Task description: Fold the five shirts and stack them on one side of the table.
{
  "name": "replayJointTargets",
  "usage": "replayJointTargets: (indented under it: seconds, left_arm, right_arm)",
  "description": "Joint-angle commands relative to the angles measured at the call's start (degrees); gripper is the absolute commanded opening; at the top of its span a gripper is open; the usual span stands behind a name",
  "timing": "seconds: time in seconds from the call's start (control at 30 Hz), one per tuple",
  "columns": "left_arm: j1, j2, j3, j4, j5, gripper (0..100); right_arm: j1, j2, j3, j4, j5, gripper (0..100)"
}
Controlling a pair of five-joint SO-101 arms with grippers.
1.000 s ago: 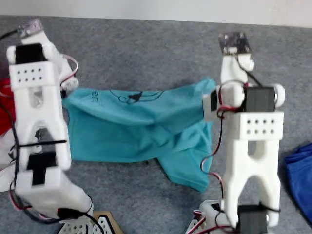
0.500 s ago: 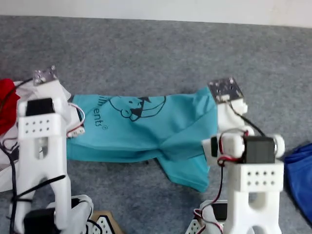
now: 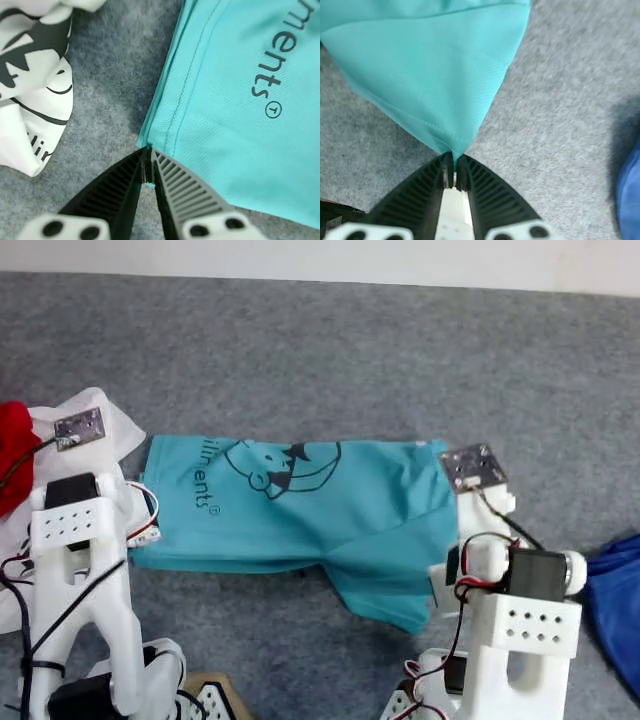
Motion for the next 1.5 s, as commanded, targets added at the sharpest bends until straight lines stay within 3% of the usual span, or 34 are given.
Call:
replayJointTargets:
  seconds: [0.0,0.83,1.03,1.2,1.33,1.47]
  left_arm:
    - [-0.48,-1.27,0.48,-0.62,-0.53,1]
    - [-6.81,-1.36,2.15,-6.33,-0.53,2]
    - [-8.04,-1.36,-2.95,0.35,-0.44,23]
    - [-8.40,-1.36,-4.62,1.49,-0.53,35]
    - [-9.80,-1.36,-8.84,1.67,-0.18,33]
    - [-3.12,-0.92,-9.45,3.52,-0.18,19]
  right_arm:
    - [0.57,-2.95,1.71,-1.54,0.79,0.8]
    - [1.01,-4.35,6.81,-0.22,17.32,3.9]
    - [2.42,-4.35,6.20,0.22,17.58,18.2]
    - [2.42,-4.35,5.93,-0.84,17.41,20.6]
    - [2.51,-4.09,4.00,-1.01,15.74,20.6]
    - [-0.13,-3.91,4.44,-1.45,10.99,20.6]
